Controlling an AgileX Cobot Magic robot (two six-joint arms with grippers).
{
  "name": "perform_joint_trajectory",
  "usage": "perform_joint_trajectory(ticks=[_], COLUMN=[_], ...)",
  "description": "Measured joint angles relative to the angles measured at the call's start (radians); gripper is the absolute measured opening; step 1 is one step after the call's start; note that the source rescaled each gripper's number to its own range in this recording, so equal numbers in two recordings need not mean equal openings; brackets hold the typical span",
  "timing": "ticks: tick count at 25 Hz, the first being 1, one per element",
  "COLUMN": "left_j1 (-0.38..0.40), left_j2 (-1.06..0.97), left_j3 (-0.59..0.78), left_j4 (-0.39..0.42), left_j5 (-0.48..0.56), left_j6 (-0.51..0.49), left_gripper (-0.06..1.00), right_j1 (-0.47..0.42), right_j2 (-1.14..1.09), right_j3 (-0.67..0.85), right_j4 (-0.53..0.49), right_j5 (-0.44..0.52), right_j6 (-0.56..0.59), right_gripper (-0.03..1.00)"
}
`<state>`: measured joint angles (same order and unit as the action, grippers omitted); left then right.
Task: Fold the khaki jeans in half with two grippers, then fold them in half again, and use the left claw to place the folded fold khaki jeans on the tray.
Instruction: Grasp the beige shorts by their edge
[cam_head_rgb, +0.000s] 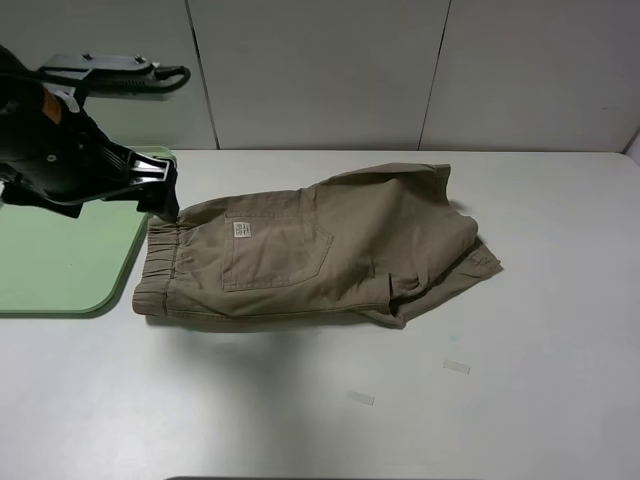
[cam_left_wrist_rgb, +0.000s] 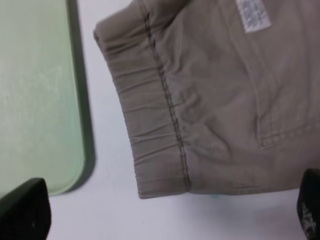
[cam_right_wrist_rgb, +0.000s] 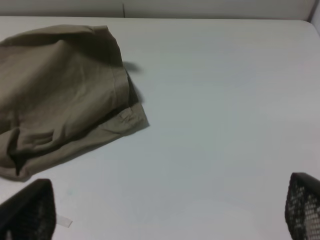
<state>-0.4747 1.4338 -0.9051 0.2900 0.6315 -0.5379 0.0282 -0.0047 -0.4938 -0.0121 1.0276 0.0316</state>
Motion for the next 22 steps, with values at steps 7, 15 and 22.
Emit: perform_joint_trajectory(ticks=[7, 15, 22], left_j1=[0.002, 0.097, 0.105], left_j2=[0.154, 0.251, 0.363], left_j3=[0.0, 0.0, 0.0], left_j4=[-0.004, -0.028, -0.059], left_j5=[-0.046, -0.166, -0.286], left_j6=[-0.096, -0.113, -0.127], left_gripper=[1.0, 1.0, 1.0], right_j1=[0.0, 0.0, 0.0], right_j2=[0.0, 0.0, 0.0], right_j3=[0.0, 0.0, 0.0], right_j4=[0.0, 0.0, 0.0], right_j5=[0.0, 0.0, 0.0], right_j6=[0.0, 0.0, 0.0], right_gripper=[1.0, 1.0, 1.0])
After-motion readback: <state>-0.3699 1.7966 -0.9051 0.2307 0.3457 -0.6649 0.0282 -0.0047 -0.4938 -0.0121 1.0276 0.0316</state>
